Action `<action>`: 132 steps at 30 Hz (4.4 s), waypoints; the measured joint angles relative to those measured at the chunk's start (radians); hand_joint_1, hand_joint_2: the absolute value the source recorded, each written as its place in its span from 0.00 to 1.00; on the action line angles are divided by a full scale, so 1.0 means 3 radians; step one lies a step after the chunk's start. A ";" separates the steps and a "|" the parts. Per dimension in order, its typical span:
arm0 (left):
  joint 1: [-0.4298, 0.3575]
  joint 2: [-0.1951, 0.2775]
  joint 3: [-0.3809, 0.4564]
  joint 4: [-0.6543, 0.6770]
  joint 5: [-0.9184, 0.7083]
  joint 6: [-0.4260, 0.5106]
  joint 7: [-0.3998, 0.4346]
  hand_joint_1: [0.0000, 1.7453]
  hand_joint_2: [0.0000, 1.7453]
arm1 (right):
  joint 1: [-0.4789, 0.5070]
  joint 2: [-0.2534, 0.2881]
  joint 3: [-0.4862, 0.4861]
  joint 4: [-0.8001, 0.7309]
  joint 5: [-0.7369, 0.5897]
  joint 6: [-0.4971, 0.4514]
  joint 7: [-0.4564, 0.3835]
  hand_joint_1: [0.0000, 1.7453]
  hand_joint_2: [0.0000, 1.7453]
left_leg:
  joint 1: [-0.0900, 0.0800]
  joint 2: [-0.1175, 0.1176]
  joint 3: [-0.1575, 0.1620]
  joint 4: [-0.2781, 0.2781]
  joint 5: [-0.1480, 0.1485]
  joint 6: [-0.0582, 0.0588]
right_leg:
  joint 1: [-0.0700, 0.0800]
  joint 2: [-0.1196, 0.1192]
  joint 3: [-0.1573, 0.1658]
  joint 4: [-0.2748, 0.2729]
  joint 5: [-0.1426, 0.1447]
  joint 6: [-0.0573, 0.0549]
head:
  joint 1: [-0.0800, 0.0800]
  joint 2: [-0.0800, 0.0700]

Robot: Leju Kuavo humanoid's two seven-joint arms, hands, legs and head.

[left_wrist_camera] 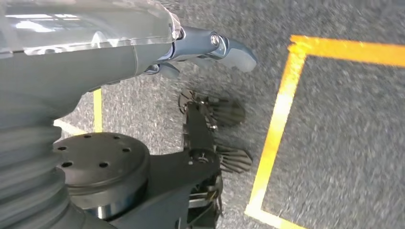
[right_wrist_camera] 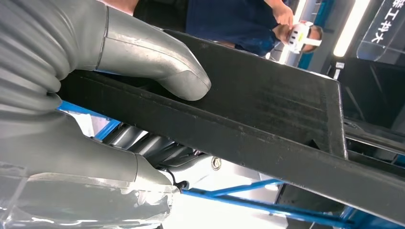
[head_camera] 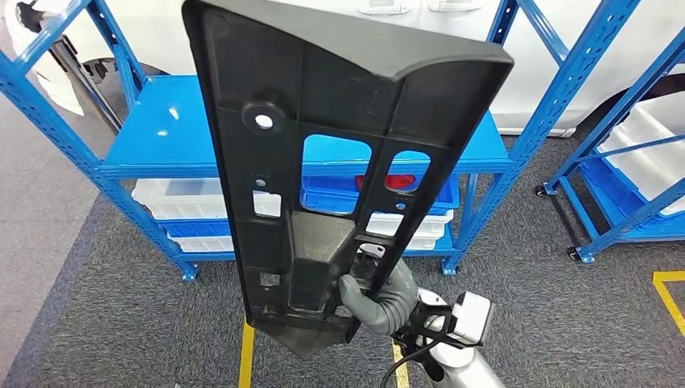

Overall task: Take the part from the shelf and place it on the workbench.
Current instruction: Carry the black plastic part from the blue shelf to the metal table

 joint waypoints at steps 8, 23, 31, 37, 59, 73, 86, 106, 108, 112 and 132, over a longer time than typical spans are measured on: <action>0.0008 -0.0009 0.0026 0.0000 0.0036 0.0022 0.0001 0.00 1.00 | 0.0039 -0.0059 -0.0027 -0.0039 0.0066 0.0004 -0.0039 1.00 1.00 | -0.0017 0.0015 -0.0095 0.0060 0.0039 0.0013 | 0.0011 -0.0060 0.0057 0.0197 -0.0092 -0.0005 | 0.0000 0.0001; 0.0018 0.0000 0.0044 0.0000 0.0023 0.0075 -0.0036 0.00 1.00 | 0.0058 -0.0072 -0.0085 -0.0205 0.0184 0.0044 -0.0050 1.00 1.00 | 0.0022 -0.0109 -0.0318 0.0537 -0.0092 -0.0145 | 0.0003 0.0201 0.0173 -0.0144 0.0013 -0.0145 | -0.0001 0.0000; -0.0004 0.0031 0.0045 0.0001 -0.0048 0.0297 -0.0212 0.00 1.00 | 0.0032 -0.0095 -0.0139 -0.0246 0.0227 -0.0047 -0.0091 1.00 1.00 | 0.0047 -0.0116 -0.0141 0.0053 0.0075 -0.0012 | -0.0001 0.0214 -0.0015 0.0094 -0.0092 0.0010 | 0.0001 0.0001; -0.0012 0.0071 0.0044 0.0001 -0.0095 0.0370 -0.0253 0.00 1.00 | 0.0024 -0.0120 -0.0185 -0.0251 0.0229 -0.0086 -0.0149 1.00 1.00 | 0.0018 0.0141 -0.0161 0.0066 0.0076 -0.0004 | -0.0026 -0.0004 -0.0168 0.0560 -0.0249 0.0036 | 0.0001 0.0001; -0.0033 0.0219 0.0047 0.0001 -0.0088 0.0410 -0.0178 0.00 1.00 | 0.0069 -0.0117 -0.0211 -0.0609 0.0255 -0.0249 -0.0180 1.00 1.00 | 0.0012 -0.0192 -0.0126 0.0084 0.0024 -0.0054 | -0.0011 0.0423 0.0081 -0.0131 0.0064 -0.0045 | 0.0001 0.0000; -0.0017 0.0189 0.0063 0.0001 -0.0126 0.0359 -0.0108 0.00 1.00 | 0.0168 -0.0096 -0.0333 -0.0714 0.0383 -0.0166 -0.0102 1.00 1.00 | -0.0020 0.0348 -0.0091 0.0081 -0.0010 -0.0087 | 0.0025 -0.0206 0.0150 -0.0127 -0.0036 -0.0067 | 0.0001 0.0001; 0.0006 0.0115 0.0070 0.0001 -0.0172 0.0214 -0.0120 0.00 1.00 | 0.0147 0.0029 -0.0332 -0.0708 0.0468 -0.0141 -0.0148 1.00 1.00 | 0.0033 -0.0236 -0.0177 0.0204 -0.0008 -0.0125 | -0.0001 0.0354 0.0132 -0.0119 0.0011 -0.0120 | 0.0001 0.0001; -0.0032 0.0051 0.0105 0.0001 -0.0082 0.0244 -0.0011 0.00 1.00 | 0.0202 0.0022 -0.0335 -0.0870 0.0339 -0.0056 -0.0244 1.00 1.00 | 0.0003 0.0298 -0.0120 0.0137 -0.0062 -0.0134 | 0.0018 -0.0073 0.0167 -0.0158 -0.0036 -0.0119 | 0.0003 0.0001; -0.0025 0.0045 0.0109 0.0001 -0.0098 0.0340 0.0054 0.00 1.00 | 0.0146 0.0016 -0.0343 -0.0869 0.0239 -0.0036 -0.0244 1.00 1.00 | 0.0017 0.0120 -0.0246 0.0437 -0.0255 -0.0156 | 0.0001 -0.0004 0.0170 -0.0173 -0.0018 -0.0151 | 0.0002 0.0001; 0.0004 0.0043 0.0112 0.0001 -0.0112 0.0444 0.0089 0.00 1.00 | 0.0088 -0.0037 -0.0422 -0.0869 0.0065 0.0016 -0.0241 1.00 1.00 | 0.0018 -0.0009 -0.0543 0.1063 -0.0445 -0.0162 | 0.0011 0.0169 0.0169 -0.0168 -0.0011 -0.0167 | 0.0003 0.0001; -0.0008 0.0049 0.0133 0.0001 -0.0115 0.0136 0.0026 0.00 1.00 | 0.0036 -0.0095 -0.0530 -0.0837 0.0111 0.0038 -0.0215 1.00 1.00 | -0.0007 0.0267 -0.0087 0.0064 -0.0023 -0.0050 | -0.0007 -0.0196 0.0124 -0.0078 -0.0052 -0.0013 | 0.0003 0.0001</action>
